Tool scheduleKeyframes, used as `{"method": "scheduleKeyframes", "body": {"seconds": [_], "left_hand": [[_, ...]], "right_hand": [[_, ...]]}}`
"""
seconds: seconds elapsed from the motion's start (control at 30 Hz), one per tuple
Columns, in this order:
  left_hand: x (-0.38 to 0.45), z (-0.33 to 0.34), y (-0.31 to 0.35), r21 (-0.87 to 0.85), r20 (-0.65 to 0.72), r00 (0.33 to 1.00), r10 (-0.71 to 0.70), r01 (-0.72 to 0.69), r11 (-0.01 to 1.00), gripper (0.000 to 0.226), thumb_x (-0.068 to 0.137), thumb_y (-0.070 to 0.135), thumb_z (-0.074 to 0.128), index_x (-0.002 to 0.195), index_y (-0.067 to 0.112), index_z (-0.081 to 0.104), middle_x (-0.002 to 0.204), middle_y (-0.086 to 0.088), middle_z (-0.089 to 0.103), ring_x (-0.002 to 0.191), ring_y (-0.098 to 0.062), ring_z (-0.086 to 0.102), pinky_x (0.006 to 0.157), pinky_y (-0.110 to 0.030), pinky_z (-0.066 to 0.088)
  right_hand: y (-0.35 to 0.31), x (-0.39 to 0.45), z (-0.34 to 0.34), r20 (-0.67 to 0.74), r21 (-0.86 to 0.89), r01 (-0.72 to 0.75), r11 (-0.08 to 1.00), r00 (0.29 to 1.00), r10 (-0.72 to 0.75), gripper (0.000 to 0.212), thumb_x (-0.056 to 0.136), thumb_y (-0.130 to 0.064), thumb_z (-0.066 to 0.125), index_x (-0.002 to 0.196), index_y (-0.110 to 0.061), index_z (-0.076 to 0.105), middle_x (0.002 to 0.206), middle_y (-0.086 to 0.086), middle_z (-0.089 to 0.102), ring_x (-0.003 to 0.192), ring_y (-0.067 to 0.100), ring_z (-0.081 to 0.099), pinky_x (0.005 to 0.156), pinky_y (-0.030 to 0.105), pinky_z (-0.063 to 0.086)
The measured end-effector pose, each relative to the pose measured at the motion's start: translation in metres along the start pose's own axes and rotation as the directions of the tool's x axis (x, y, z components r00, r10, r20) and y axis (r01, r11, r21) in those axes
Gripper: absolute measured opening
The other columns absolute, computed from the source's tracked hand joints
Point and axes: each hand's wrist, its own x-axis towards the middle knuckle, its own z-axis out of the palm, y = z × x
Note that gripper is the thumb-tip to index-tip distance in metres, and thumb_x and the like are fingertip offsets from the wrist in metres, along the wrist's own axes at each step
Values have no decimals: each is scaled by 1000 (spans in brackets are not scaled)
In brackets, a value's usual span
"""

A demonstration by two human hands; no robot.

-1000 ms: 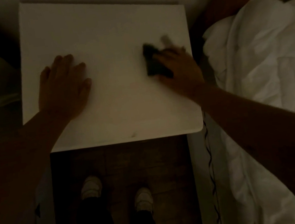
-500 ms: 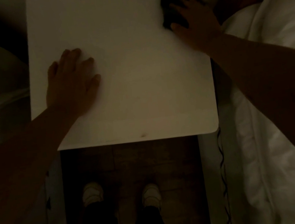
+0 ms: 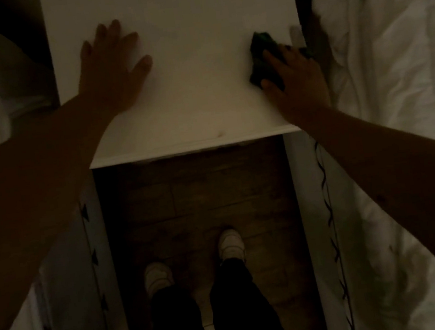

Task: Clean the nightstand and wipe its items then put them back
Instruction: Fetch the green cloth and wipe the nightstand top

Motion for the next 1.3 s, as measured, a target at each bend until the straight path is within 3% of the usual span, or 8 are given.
{"method": "scheduleKeyframes", "body": {"seconds": [0.07,0.23,0.53,0.63,0.77,0.97,1.17,1.3], "left_hand": [[-21,-4,-6,-91,1,1000,5,-5,996,65,94,57,18,149,23,18,158,-6,11,145,-25,4,115,-45,2],[-109,2,-22,-30,-22,990,-143,142,989,67,93,52,10,150,18,17,158,-7,12,145,-26,6,115,-53,4],[-134,10,-32,-402,-104,989,-107,57,914,75,92,58,20,150,11,13,157,-6,11,144,-17,4,117,-41,0],[-134,11,-37,-543,-87,986,-144,75,836,78,90,62,23,149,12,13,157,-6,11,145,-17,5,118,-45,3],[-134,7,-39,-792,-28,973,-230,119,599,70,92,47,39,148,11,19,157,-8,16,145,-19,13,118,-43,15],[-144,-6,-40,-767,-6,916,-401,253,589,57,94,30,53,146,20,30,150,-2,32,135,-12,32,110,-25,27],[-180,-4,-24,-778,226,774,-591,509,369,67,93,49,50,148,22,24,148,-4,37,128,-16,41,99,-25,35],[-205,-4,-10,-809,310,745,-590,533,247,55,93,30,57,142,18,36,136,-7,50,117,-15,51,94,-31,45]], "right_hand": [[-13,-20,2,-9,13,-44,999,999,44,62,93,-61,24,148,-33,24,156,5,25,143,25,21,115,48,14],[-71,-54,15,-62,91,-139,986,988,145,58,94,-57,30,146,-31,30,154,6,31,141,28,25,114,48,18],[-226,-63,48,-153,225,-173,959,965,210,56,91,-58,32,140,-33,41,148,3,42,138,24,32,111,47,21],[-261,-61,54,-156,229,-87,969,980,125,54,91,-57,36,138,-33,44,147,3,43,137,24,33,109,46,21],[-298,-61,59,-129,246,55,968,991,-24,54,89,-50,44,139,-32,43,148,2,41,139,21,31,109,44,20],[-312,-63,58,-88,243,259,935,966,-245,58,87,-42,54,141,-23,44,148,-1,42,139,18,31,109,41,23],[-285,-70,52,-18,283,444,850,889,-458,66,80,-30,61,139,-7,42,134,10,56,123,23,53,104,38,30],[-276,-72,52,-19,264,494,829,861,-508,56,75,-11,76,127,-3,55,121,16,64,108,28,63,96,41,43]]}}
